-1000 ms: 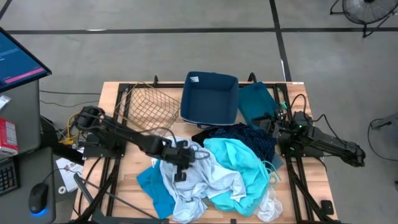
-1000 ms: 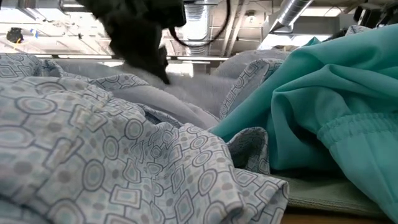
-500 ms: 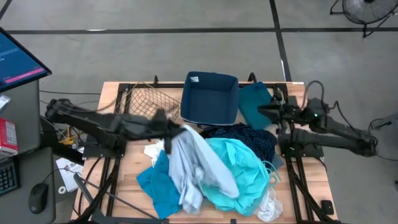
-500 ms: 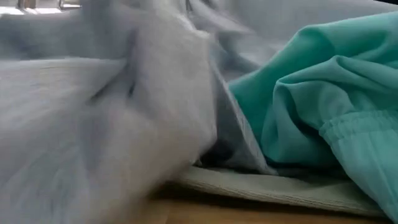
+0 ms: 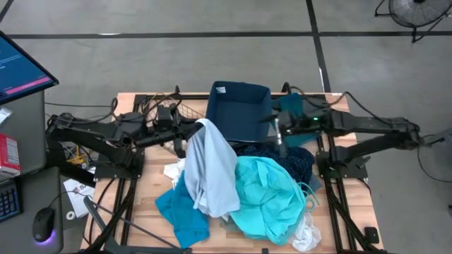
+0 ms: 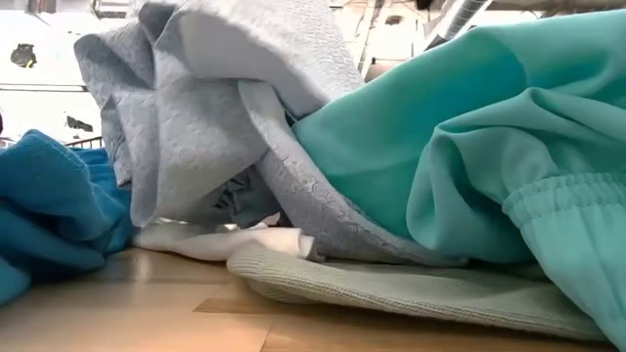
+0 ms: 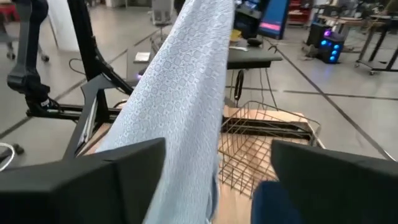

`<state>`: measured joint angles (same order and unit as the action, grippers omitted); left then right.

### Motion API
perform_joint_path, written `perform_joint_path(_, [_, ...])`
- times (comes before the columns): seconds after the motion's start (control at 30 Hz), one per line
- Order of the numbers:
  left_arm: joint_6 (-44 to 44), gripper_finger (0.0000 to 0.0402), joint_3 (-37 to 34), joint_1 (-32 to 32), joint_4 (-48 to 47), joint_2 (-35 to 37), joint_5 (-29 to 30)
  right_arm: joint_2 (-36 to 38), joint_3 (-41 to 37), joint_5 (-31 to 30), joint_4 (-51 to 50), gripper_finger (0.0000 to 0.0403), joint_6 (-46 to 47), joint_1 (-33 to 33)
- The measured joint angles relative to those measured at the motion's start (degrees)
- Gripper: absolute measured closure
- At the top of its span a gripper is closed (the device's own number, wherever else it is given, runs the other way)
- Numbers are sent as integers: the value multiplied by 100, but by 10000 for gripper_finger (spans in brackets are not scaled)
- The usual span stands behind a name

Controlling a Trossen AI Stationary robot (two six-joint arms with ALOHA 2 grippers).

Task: Pick & Place Cloths
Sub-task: Put the white polo shirt into the blue laundry bin

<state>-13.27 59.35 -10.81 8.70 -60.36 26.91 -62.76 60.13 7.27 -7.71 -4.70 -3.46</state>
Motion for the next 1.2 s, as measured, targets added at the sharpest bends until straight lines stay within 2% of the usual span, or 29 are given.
perform_joint_path(0.13, [-1, 401, 0, 3, 51, 0, -170, -639, 586, -14, 7, 67, -161, 3])
perform_joint_path(0.3, [163, 401, 0, 3, 372, -2, -177, -1409, 1124, 133, 228, 42, -85, 42])
perform_joint_path(0.43, [453, 401, 0, 3, 819, 0, -334, -1988, 1541, 381, 315, 38, -77, 175])
perform_joint_path(0.57, [533, 401, 2, 3, 821, -33, -339, -2460, 2003, 533, 382, 37, -80, 289])
perform_joint_path(0.7, [436, 401, 2, 3, 1108, -149, -739, -2928, 2389, 542, 371, 37, -79, 344])
perform_joint_path(0.83, [403, 401, 2, 3, 1259, -210, -1000, -3292, 2725, 970, 371, 50, -35, 389])
perform_joint_path(0.9, [378, 401, 2, 3, 1335, -205, -1087, -3419, 2846, 1088, 400, 77, -31, 432])
perform_joint_path(0.97, [367, 401, 2, -6, 1397, -203, -1087, -3500, 2893, 1101, 340, 129, -32, 441])
perform_joint_path(1.03, [363, 401, 2, -32, 1436, -199, -1119, -3532, 2903, 1108, 303, 210, -28, 437])
perform_joint_path(1.1, [359, 401, 2, -41, 1501, -193, -1234, -3528, 2905, 1105, 268, 320, -25, 419])
perform_joint_path(1.13, [351, 401, 2, -41, 1516, -191, -1246, -3529, 2905, 1095, 233, 360, -20, 399])
perform_joint_path(1.2, [245, 401, 2, -41, 1514, -190, -1262, -3550, 2910, 1011, 222, 384, 225, 362])
